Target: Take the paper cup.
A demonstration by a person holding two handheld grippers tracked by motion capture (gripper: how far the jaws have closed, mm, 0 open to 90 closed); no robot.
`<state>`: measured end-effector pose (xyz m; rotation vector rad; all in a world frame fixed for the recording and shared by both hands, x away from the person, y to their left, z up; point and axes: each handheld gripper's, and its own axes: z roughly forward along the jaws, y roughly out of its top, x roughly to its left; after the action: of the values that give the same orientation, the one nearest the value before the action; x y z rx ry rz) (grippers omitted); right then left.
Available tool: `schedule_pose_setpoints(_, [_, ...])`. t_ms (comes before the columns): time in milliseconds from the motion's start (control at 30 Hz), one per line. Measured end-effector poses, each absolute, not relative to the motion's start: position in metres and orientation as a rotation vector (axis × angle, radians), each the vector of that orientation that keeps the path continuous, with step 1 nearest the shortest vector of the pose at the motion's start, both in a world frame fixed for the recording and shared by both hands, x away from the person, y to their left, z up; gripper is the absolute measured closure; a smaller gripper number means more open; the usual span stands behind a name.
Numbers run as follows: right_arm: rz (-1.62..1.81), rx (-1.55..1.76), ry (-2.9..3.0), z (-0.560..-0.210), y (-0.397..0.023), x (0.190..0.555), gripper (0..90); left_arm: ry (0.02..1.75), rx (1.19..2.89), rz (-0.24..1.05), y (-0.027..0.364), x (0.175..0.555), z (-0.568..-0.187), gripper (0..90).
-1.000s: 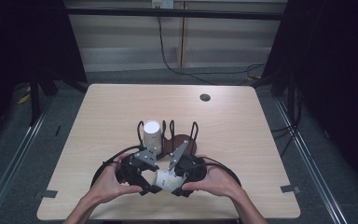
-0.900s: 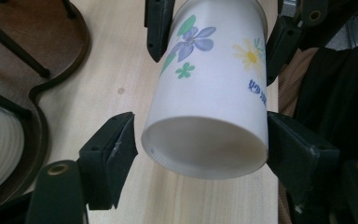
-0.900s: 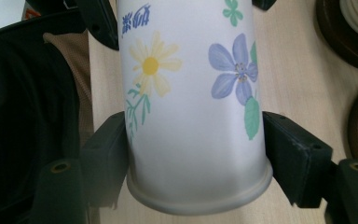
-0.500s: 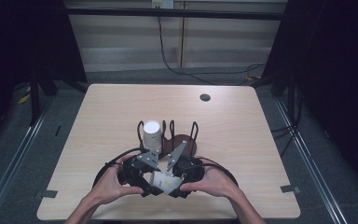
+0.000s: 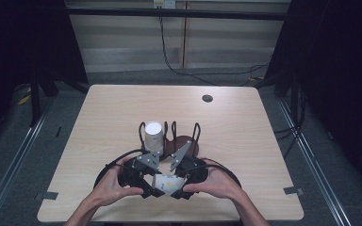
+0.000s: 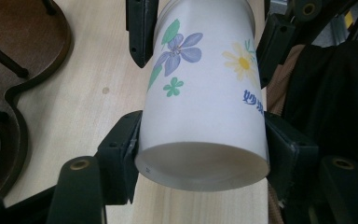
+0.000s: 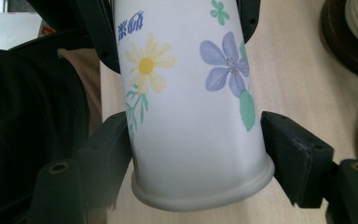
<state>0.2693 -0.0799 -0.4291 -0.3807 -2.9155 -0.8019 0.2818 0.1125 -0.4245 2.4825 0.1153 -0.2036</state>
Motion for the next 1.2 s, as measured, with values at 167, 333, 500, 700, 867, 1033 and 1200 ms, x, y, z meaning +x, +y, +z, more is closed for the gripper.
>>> schedule_pose_setpoints(167, [-0.839,-0.387,-2.9,-0.428,-0.082,0.269,25.4,0.131,2.468,-0.216,0.114,0.282,-0.423,37.2])
schedule_pose_setpoints(333, [-0.877,-0.402,-2.903,-0.426,-0.084,0.268,20.1,0.136,2.456,-0.209,0.117,0.282,-0.42,37.1])
schedule_pose_setpoints(500, [-0.943,-0.45,-2.893,-0.425,-0.089,0.27,16.9,0.152,2.436,-0.2,0.12,0.282,-0.42,37.1])
schedule_pose_setpoints(700, [-1.018,-0.488,-2.884,-0.422,-0.097,0.27,15.0,0.168,2.412,-0.189,0.125,0.283,-0.418,37.0])
schedule_pose_setpoints(867, [-1.037,-0.488,-2.879,-0.42,-0.1,0.268,16.2,0.173,2.38,-0.203,0.129,0.283,-0.417,37.0])
schedule_pose_setpoints(1033, [-1.077,-0.515,-2.859,-0.418,-0.104,0.269,15.9,0.179,2.365,-0.191,0.132,0.284,-0.416,37.0])
schedule_pose_setpoints(1200, [-1.113,-0.531,-2.837,-0.416,-0.108,0.269,15.9,0.198,2.346,-0.182,0.135,0.285,-0.415,36.9])
